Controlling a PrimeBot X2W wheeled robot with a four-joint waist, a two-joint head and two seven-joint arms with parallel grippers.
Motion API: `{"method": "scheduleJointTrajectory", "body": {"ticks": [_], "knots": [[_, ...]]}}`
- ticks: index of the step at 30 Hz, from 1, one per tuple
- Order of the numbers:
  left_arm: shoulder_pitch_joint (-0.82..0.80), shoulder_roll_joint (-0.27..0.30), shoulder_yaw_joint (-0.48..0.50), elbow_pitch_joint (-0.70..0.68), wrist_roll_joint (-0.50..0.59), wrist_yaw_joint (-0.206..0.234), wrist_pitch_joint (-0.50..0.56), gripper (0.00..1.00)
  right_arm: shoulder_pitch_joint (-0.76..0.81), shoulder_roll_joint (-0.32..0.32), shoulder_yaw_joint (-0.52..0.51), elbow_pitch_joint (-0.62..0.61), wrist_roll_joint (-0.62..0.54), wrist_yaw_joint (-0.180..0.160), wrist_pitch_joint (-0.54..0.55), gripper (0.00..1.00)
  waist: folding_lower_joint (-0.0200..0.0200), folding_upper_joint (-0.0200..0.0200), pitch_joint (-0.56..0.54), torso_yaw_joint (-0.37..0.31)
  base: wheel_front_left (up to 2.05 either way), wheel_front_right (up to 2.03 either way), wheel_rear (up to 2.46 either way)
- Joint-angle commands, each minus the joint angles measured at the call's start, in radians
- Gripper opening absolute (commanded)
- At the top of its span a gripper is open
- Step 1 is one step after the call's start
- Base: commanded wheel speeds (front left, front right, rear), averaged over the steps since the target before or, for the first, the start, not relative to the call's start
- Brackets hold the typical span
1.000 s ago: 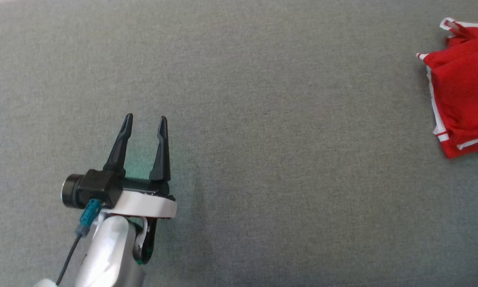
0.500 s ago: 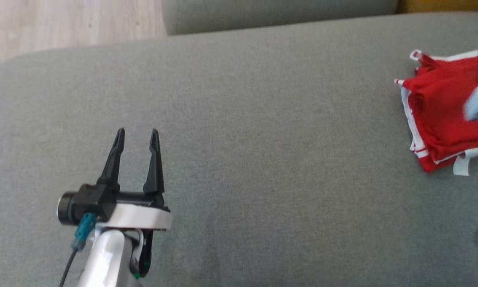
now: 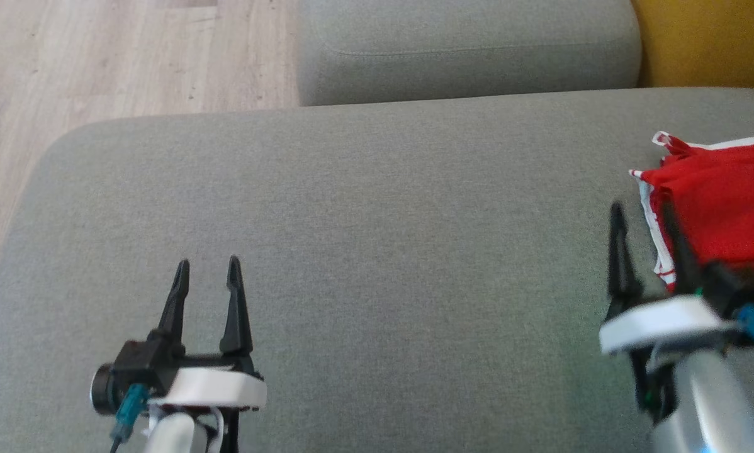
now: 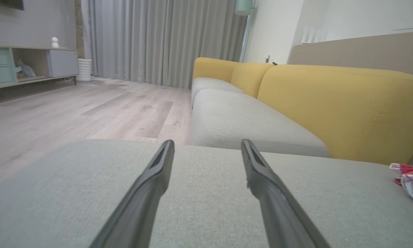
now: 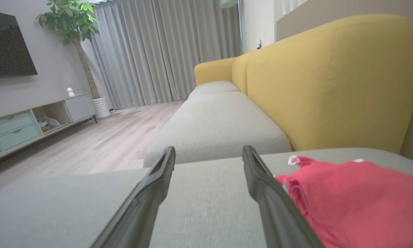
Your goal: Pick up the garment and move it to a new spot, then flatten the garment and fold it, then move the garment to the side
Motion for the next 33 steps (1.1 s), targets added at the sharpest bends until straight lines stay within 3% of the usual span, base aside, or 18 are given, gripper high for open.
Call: {"method": "scheduleJointTrajectory", "body": {"ticks": [1,8,33], "knots": [[-0.025,0.005,0.038,-0.029,-0.004,0.008,-0.006,1.0,-0.019,0.0,0.028,-0.019,0.012,-0.001,-0.016,1.0,0.0001,-0.0001,-0.003,0.005,0.0,0.0,0.0],[0.004,0.005,0.041,-0.043,-0.023,0.011,-0.006,1.0,0.024,0.0,0.074,0.04,0.026,-0.001,-0.045,1.0,0.0001,-0.0001,-0.004,0.009,0.0,0.0,0.0],[0.014,0.005,0.057,0.001,-0.112,0.011,-0.006,1.0,0.03,0.0,0.104,0.006,0.054,-0.001,-0.046,1.0,0.0001,-0.0001,-0.01,-0.006,0.0,0.0,0.0]]}}
